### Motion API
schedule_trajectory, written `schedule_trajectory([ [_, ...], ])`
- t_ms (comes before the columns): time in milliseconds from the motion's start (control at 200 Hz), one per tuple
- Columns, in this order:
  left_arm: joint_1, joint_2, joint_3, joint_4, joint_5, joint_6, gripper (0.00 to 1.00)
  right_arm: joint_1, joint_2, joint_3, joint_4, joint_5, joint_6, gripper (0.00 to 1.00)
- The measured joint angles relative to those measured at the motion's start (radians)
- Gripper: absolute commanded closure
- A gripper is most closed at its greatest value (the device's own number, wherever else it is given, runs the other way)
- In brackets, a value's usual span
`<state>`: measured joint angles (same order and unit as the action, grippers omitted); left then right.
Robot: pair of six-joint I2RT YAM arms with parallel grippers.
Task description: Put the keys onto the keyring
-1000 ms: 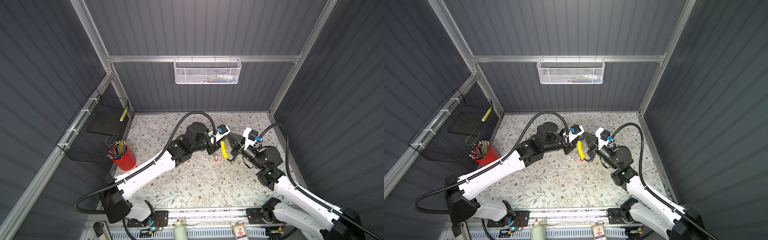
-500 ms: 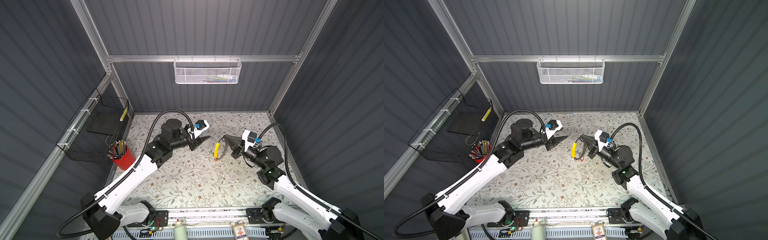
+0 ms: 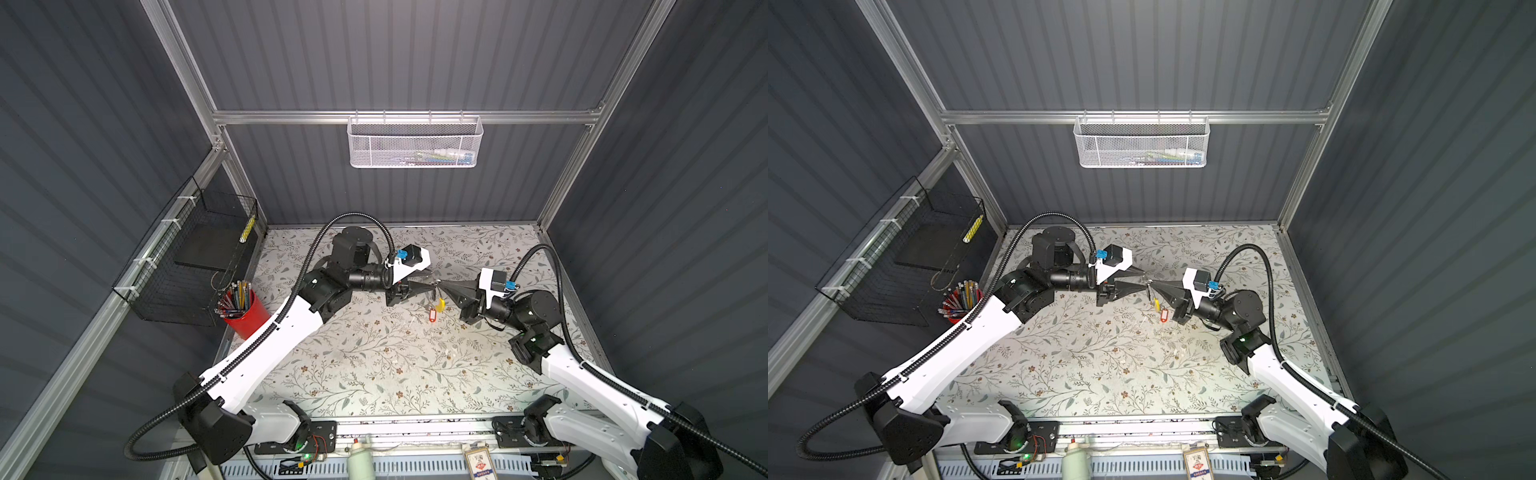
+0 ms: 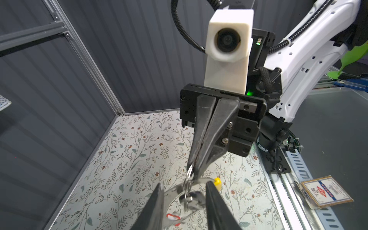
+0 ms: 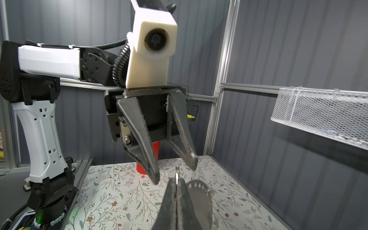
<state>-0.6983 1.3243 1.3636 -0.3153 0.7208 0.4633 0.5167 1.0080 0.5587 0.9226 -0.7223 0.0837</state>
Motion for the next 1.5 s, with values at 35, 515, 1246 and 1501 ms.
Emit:
schedule_trajectory([
  [35,0.0,0.002,0.0,-0.003,0.006,0.001,0.65,0.0,0.0,0.0,0.009,-0.009,0.004,1.0],
  [515,0.0,0.024,0.01,-0.013,0.077,0.022,0.93,-0.005,0.03,0.0,0.069,-0.068,0.045,1.0],
  [1246,-0.137,0.265,0.52,-0.584,-0.268,0.295,1.0,-0.037,-0.224,0.117,-0.554,0.074,-0.355,0.67],
  [1501,-0.191,0.311,0.583,-0.713,-0.392,0.34,1.0,-0.037,-0.187,0.137,-0.673,0.053,-0.429,0.75],
])
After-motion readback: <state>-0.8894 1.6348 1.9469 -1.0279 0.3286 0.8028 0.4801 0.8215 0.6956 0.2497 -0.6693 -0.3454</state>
